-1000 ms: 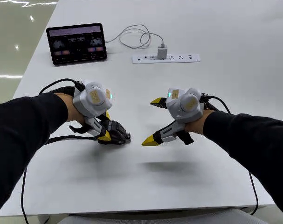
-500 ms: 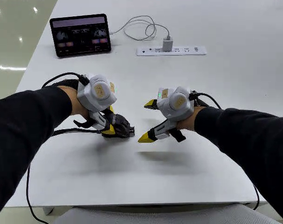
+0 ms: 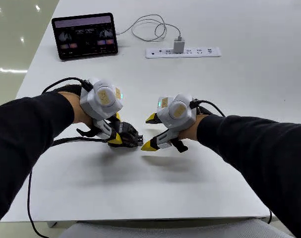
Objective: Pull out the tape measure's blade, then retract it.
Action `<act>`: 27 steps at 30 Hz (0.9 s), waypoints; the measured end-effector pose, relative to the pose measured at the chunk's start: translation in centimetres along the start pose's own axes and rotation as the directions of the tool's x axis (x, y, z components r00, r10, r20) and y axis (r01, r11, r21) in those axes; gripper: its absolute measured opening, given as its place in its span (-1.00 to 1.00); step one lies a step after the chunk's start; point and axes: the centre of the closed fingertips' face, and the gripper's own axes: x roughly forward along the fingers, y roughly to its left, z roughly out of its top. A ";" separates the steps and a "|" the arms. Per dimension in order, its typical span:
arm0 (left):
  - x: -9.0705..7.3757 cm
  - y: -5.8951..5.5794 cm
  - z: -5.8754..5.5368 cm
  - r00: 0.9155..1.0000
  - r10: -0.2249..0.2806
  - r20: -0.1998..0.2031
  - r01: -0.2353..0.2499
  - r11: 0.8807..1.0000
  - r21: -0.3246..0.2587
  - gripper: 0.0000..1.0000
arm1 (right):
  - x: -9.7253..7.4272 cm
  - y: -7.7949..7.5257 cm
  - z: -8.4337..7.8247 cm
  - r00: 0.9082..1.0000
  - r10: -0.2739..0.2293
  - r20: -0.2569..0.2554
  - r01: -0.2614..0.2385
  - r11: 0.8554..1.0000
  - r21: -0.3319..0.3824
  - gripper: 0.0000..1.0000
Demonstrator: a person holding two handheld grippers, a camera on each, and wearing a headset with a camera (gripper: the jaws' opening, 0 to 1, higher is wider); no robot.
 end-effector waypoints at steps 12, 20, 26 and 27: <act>0.1 0.1 0.0 1.000 0.001 0.000 -0.001 1.000 -0.002 -0.41 | 1.2 0.4 -0.4 0.999 0.028 -0.038 -0.030 0.998 -0.047 -0.49; 0.1 0.1 0.1 1.000 0.000 0.005 0.000 1.000 -0.004 -0.41 | 1.6 0.6 -0.6 0.997 0.040 -0.065 -0.044 0.996 -0.074 -0.70; 0.1 0.1 0.1 1.000 0.000 0.006 0.000 1.000 -0.005 -0.41 | 1.8 0.4 -0.8 0.996 0.028 -0.080 -0.035 0.996 -0.085 -0.76; 0.1 0.1 0.1 1.000 0.000 0.005 0.000 1.000 -0.004 -0.41 | 1.8 0.4 -0.9 0.996 0.029 -0.082 -0.036 0.995 -0.089 -0.76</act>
